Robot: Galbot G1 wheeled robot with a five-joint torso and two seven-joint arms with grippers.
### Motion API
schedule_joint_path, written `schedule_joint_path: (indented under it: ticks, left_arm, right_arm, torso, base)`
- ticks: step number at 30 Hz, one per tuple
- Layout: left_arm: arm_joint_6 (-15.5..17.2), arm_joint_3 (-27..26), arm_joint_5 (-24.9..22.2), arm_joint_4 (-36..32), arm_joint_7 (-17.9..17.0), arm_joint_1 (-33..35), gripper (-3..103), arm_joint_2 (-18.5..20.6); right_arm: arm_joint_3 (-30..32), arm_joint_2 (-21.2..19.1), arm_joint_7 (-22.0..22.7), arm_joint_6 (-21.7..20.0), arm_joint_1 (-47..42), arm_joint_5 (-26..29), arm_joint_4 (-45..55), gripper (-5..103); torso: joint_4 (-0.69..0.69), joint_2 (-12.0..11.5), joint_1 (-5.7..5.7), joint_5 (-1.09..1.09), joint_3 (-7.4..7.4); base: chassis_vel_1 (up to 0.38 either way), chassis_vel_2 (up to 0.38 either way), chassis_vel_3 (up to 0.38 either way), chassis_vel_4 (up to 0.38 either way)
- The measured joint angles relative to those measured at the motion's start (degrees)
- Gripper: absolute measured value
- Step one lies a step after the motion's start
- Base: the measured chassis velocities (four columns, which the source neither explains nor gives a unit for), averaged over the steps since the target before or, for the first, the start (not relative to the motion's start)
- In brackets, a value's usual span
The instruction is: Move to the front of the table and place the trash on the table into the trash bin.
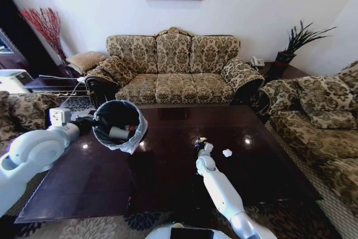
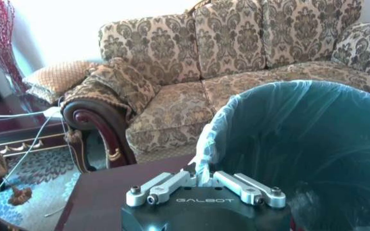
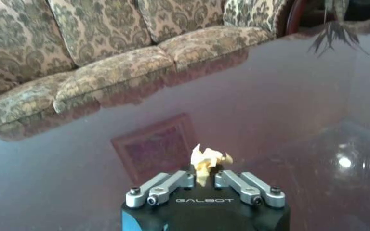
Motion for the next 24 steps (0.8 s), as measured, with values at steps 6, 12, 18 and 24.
schedule_joint_path:
  ticks: [6, 12, 18, 24]
  left_arm:
    - [-0.03, 0.12, 0.04, 0.22, -0.01, 0.02, 1, 0.21]
    - [-0.09, 0.96, 0.27, 0.62, 0.06, 0.01, 1, 0.61]
    - [-0.09, 1.43, 0.27, -0.23, 0.27, 0.76, 1, 1.15]
    - [0.67, 1.97, -1.33, -0.07, -0.15, 0.74, 1, 2.13]
  right_arm:
    - [-0.45, -1.53, -5.72, 5.20, -1.97, -1.90, 7.82, -2]
    - [-6.16, -7.88, -16.75, -0.79, -1.85, 9.74, 37.79, -2]
    - [-12.70, -11.66, -17.02, -11.31, 5.17, 27.93, 50.03, -2]
    - [-20.47, -13.65, -17.51, -15.91, 16.02, 31.76, 49.65, 0]
  torso:
    - [-0.01, 0.00, 0.00, 0.00, 0.00]
    - [0.00, 0.00, 0.00, -0.01, 0.00]
    - [0.01, 0.01, 0.00, -0.01, 0.00]
    - [-0.01, 0.00, 0.00, 0.00, 0.00]
  base:
    - [0.000, 0.000, 0.000, 0.000]
    - [0.000, 0.000, 0.000, 0.000]
    - [0.000, 0.000, 0.000, 0.000]
    - [0.000, 0.000, 0.000, 0.000]
